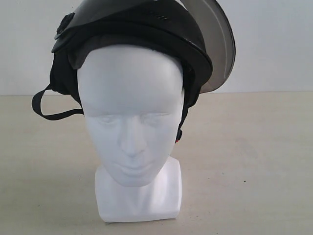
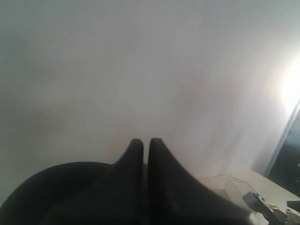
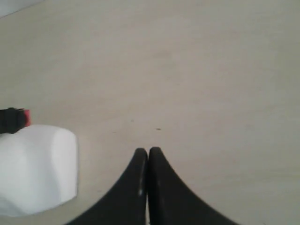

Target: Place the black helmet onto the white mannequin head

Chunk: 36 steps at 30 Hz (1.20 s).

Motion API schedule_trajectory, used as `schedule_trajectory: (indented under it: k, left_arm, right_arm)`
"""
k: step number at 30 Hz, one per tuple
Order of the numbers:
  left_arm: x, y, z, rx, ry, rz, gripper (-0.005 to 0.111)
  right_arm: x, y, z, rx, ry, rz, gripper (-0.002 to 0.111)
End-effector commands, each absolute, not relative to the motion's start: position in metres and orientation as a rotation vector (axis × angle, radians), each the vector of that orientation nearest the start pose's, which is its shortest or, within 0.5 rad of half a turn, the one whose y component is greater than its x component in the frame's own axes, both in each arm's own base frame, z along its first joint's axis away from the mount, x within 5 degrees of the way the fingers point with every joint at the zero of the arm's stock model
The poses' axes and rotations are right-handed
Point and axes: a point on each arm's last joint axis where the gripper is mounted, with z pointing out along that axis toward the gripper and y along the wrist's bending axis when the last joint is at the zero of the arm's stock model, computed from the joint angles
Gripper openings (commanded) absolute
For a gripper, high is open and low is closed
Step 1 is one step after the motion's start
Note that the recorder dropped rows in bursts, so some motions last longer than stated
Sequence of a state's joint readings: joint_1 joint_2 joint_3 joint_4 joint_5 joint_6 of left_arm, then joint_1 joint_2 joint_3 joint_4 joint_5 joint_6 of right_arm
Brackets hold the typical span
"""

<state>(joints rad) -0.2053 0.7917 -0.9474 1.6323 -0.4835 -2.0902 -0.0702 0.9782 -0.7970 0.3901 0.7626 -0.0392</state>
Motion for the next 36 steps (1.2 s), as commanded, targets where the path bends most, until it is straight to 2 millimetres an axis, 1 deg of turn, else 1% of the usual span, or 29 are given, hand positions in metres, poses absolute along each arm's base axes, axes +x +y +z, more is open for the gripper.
schedule_trajectory:
  k: [1, 4, 7, 9, 11, 15, 16, 18, 19, 20, 22, 24, 26, 27, 28, 29, 30, 33, 36]
  left_arm:
    - [0.175, -0.076, 0.454, 0.218, 1.478, -0.814, 0.004]
    - [0.193, -0.072, 0.465, 0.227, 1.474, -0.739, 0.004]
    - [0.205, -0.06, 0.481, 0.198, 1.446, -0.695, 0.004]
    - [0.216, -0.057, 0.482, 0.234, 1.467, -0.715, 0.004]
    - [0.232, -0.052, 0.478, 0.264, 1.51, -0.736, 0.004]
    - [0.266, -0.042, 0.459, 0.292, 1.606, -0.792, 0.004]
    - [0.273, -0.039, 0.454, 0.301, 1.628, -0.809, 0.004]
    - [0.288, -0.037, 0.439, 0.325, 1.685, -0.869, 0.004]
    - [0.295, -0.037, 0.432, 0.333, 1.709, -0.896, 0.004]
    - [0.307, -0.035, 0.42, 0.312, 1.744, -0.919, 0.004]
    - [0.321, -0.035, 0.412, 0.291, 1.753, -0.969, 0.004]
    - [0.329, -0.036, 0.412, 0.304, 1.746, -1.004, 0.004]
    - [0.337, -0.037, 0.417, 0.335, 1.727, -1.034, 0.004]
    - [0.345, -0.038, 0.425, 0.369, 1.691, -1.073, 0.004]
    - [0.348, -0.038, 0.429, 0.379, 1.666, -1.096, 0.004]
    - [0.355, -0.04, 0.438, 0.41, 1.624, -1.124, 0.004]
    - [0.36, -0.041, 0.442, 0.452, 1.606, -1.142, 0.004]
    - [0.364, -0.044, 0.438, 0.533, 1.602, -1.219, 0.004]
    - [0.366, -0.046, 0.43, 0.543, 1.638, -1.212, 0.004]
  right_arm:
    - [0.232, 0.026, 0.301, 0.16, 2.305, 0.67, 0.0]
    - [0.257, 0.033, 0.283, 0.095, 2.355, 0.803, 0.0]
    - [0.28, 0.037, 0.271, 0.028, 2.361, 0.894, 0.0]
    - [0.298, 0.037, 0.266, 0.02, 2.357, 0.909, 0.0]
    - [0.313, 0.038, 0.263, 0.003, 2.348, 0.943, 0.0]
    - [0.338, 0.045, 0.273, -0.117, 2.271, 1.085, 0.0]
    - [0.342, 0.047, 0.275, -0.148, 2.255, 1.113, 0.0]
    - [0.349, 0.05, 0.281, -0.238, 2.209, 1.175, 0.0]
    - [0.352, 0.049, 0.285, -0.262, 2.181, 1.188, 0.0]
    - [0.358, 0.046, 0.292, -0.291, 2.114, 1.192, 0.0]
    - [0.362, 0.039, 0.305, -0.306, 2.061, 1.175, 0.0]
    - [0.365, 0.039, 0.312, -0.312, 2.033, 1.172, 0.0]
    - [0.368, 0.041, 0.321, -0.31, 1.99, 1.191, 0.0]
    - [0.371, 0.042, 0.328, -0.337, 1.962, 1.216, 0.0]
    - [0.374, 0.041, 0.331, -0.341, 1.96, 1.248, 0.0]
    - [0.379, 0.043, 0.337, -0.348, 1.958, 1.316, 0.0]
    - [0.387, 0.043, 0.34, -0.331, 1.962, 1.357, 0.0]
    - [0.402, 0.041, 0.34, -0.292, 1.961, 1.386, 0.0]
    - [0.411, 0.043, 0.329, -0.274, 1.974, 1.41, 0.0]
